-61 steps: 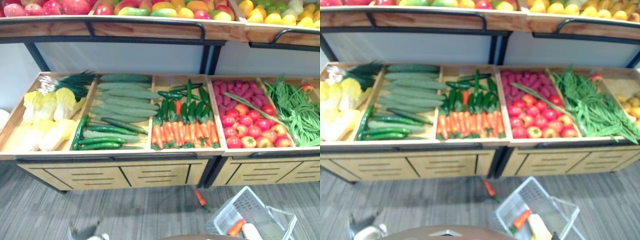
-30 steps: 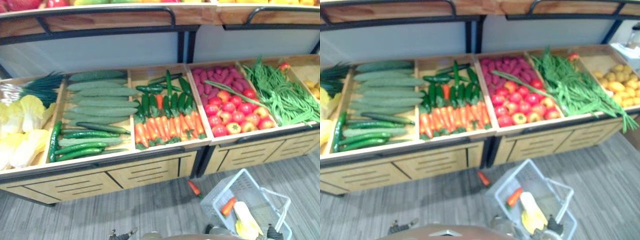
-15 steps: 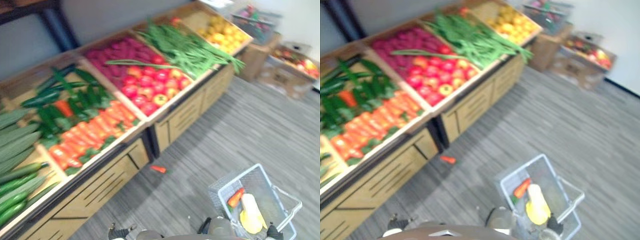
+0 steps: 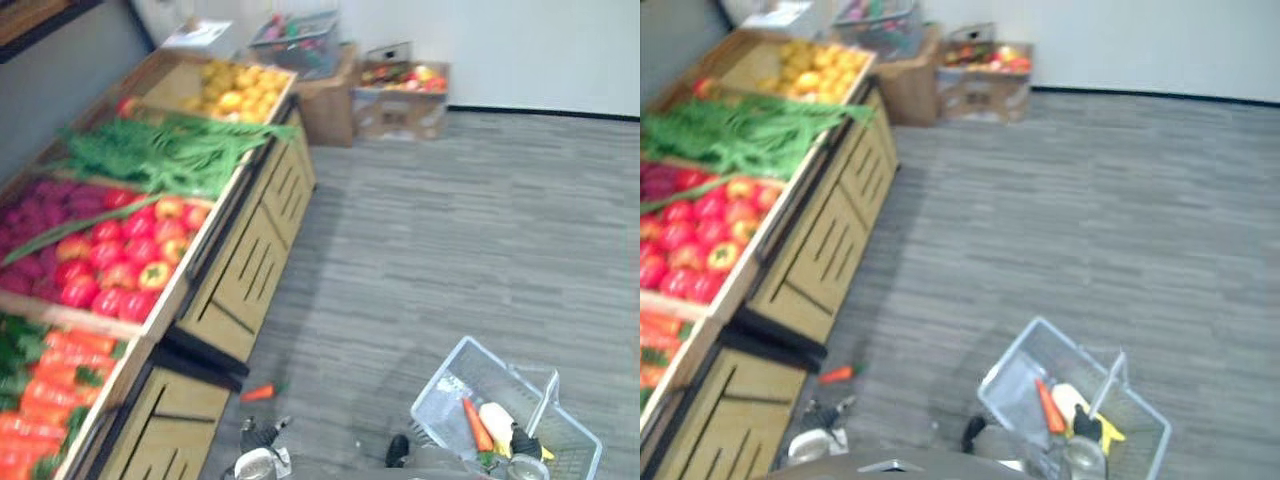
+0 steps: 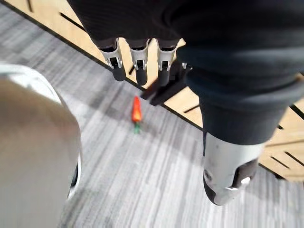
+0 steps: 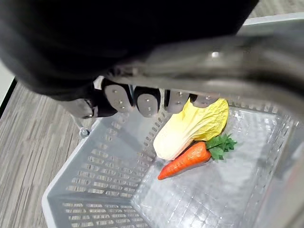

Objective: Pick vegetable in the basket

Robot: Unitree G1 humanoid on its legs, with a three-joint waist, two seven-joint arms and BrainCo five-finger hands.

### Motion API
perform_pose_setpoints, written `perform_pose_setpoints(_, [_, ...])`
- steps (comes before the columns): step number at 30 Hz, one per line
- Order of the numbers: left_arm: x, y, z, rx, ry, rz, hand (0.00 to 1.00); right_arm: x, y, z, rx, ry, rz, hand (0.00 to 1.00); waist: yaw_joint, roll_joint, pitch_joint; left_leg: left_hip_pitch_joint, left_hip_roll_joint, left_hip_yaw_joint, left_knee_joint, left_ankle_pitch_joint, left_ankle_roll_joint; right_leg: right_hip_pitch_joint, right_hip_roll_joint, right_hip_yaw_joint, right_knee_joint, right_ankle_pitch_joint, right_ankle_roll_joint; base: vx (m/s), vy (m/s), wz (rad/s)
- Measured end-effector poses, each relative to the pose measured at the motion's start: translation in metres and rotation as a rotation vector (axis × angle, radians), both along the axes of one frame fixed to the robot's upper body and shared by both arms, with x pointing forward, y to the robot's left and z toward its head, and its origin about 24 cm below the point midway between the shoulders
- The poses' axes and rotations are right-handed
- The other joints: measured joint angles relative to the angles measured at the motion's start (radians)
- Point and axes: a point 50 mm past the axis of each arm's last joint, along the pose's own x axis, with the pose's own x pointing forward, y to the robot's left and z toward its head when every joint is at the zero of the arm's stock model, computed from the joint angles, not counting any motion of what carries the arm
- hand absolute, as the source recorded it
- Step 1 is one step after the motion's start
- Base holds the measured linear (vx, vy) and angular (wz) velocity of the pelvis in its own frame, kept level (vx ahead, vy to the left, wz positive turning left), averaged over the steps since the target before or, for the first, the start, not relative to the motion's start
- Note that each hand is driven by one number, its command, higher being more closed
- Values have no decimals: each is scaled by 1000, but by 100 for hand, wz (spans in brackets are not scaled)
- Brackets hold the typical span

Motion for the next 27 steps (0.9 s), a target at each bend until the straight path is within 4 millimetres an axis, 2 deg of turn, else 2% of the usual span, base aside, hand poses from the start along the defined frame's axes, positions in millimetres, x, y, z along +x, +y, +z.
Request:
perform_pose_setpoints(2, [0,-1,0,-3,-2,-13,0,-6,-1,-1,6,12,1,100,-2,9,4,0,-59,-152,-133,1,3,3,24,70,-31,7,20,-15,123,-112])
perform_pose_setpoints(4, [1,-2,0,-6,-9,-20,0,-17,-2,-3,8,34,-9,100,-4,20,4,-7,-67,-230,-231,29,26,1,42,95,-47,14,30,-21,205,-59])
perform_pose_setpoints(5, [1,-4,0,-12,-8,-25,0,-22,-5,-3,3,41,-28,100,-6,35,7,-14,-62,-256,-282,74,30,-5,55,97,-49,16,32,5,206,-26])
perform_pose_setpoints(6, [2,-4,0,-11,-9,-25,0,-25,-6,-3,2,48,-37,100,-6,36,5,-11,-64,-257,-290,64,34,-7,52,101,-50,18,36,30,223,-12])
perform_pose_setpoints(8, [2,-2,0,-2,-11,-31,0,-31,0,-5,19,47,-60,100,-1,23,4,-14,-96,-239,-317,64,49,5,18,100,-85,46,76,81,252,-3])
perform_pose_setpoints(10, [3,0,1,1,-11,-34,0,-30,5,-6,34,39,-70,100,3,10,-4,5,-118,-224,-341,68,57,8,0,107,-90,53,77,73,146,-7])
perform_pose_setpoints(13, [2,1,1,5,-7,-44,0,-30,8,-6,47,32,-74,100,12,15,-6,35,-135,-212,-371,68,63,21,-13,119,-94,54,79,101,123,-15])
perform_pose_setpoints(15, [2,1,0,-2,-5,-61,0,-29,8,-6,57,22,-72,100,18,17,-7,59,-140,-186,-383,60,77,4,-19,136,-48,34,89,117,93,-29])
perform_pose_setpoints(17, [3,1,0,-10,-7,-95,0,-24,9,-5,69,3,-59,100,18,6,1,83,-148,-161,-382,57,80,-43,-31,149,84,-24,98,72,49,-22])
perform_pose_setpoints(20, [4,0,0,-18,-5,-104,0,-24,9,-6,87,0,-46,100,14,-1,6,109,-158,-162,-381,57,80,-67,-45,144,180,-49,104,20,18,-6])
perform_pose_setpoints(25, [8,-3,0,-42,-19,-105,0,-19,14,-6,105,-7,-3,100,17,-13,5,72,-168,-171,-383,53,87,-62,-57,116,95,-42,104,-26,0,4])
perform_pose_setpoints(27, [5,-2,-1,-56,-13,-80,0,-24,15,-8,118,4,-5,100,14,-11,3,72,-165,-193,-383,54,89,-38,-56,94,54,-30,107,-32,5,27])
